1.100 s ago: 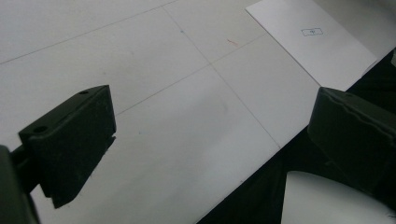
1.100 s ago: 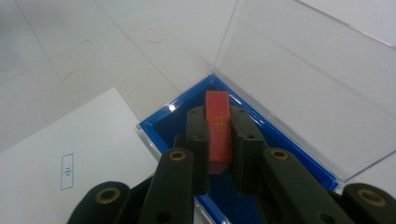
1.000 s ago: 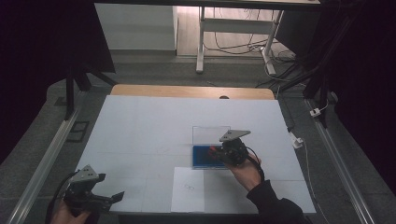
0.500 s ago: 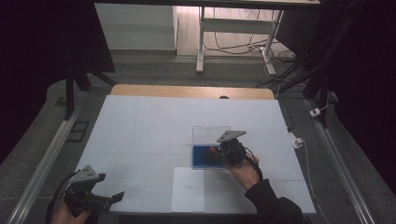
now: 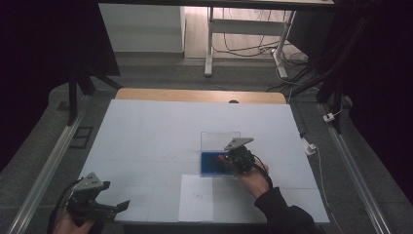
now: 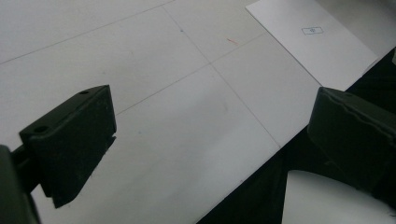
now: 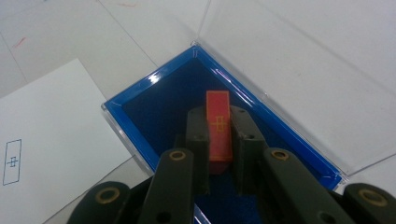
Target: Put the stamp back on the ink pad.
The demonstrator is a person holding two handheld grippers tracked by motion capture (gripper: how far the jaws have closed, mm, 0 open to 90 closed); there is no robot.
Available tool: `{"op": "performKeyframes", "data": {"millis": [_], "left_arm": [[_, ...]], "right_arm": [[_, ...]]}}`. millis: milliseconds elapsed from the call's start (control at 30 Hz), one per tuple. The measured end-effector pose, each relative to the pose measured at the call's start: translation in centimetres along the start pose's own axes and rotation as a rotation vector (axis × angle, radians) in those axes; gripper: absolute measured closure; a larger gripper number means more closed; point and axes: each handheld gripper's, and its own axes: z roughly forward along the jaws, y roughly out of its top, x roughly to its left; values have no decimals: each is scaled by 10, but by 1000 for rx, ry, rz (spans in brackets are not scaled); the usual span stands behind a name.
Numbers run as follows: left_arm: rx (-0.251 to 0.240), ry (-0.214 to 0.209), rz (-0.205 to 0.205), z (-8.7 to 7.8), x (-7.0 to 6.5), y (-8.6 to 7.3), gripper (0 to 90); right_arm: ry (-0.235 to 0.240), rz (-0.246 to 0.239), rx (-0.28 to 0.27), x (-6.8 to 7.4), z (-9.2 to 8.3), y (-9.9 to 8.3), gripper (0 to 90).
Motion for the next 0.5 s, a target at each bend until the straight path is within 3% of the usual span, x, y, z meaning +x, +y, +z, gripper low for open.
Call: {"op": "performKeyframes", "data": {"millis": [233,500], "left_arm": [[0,-1,-1,0,0,0,18],[-1,-3,-4,0,1,0,18]], "right_arm": [[12,30,-11,-1,-1,0,781],[16,54,-55,-1,-9,2,647]]}}
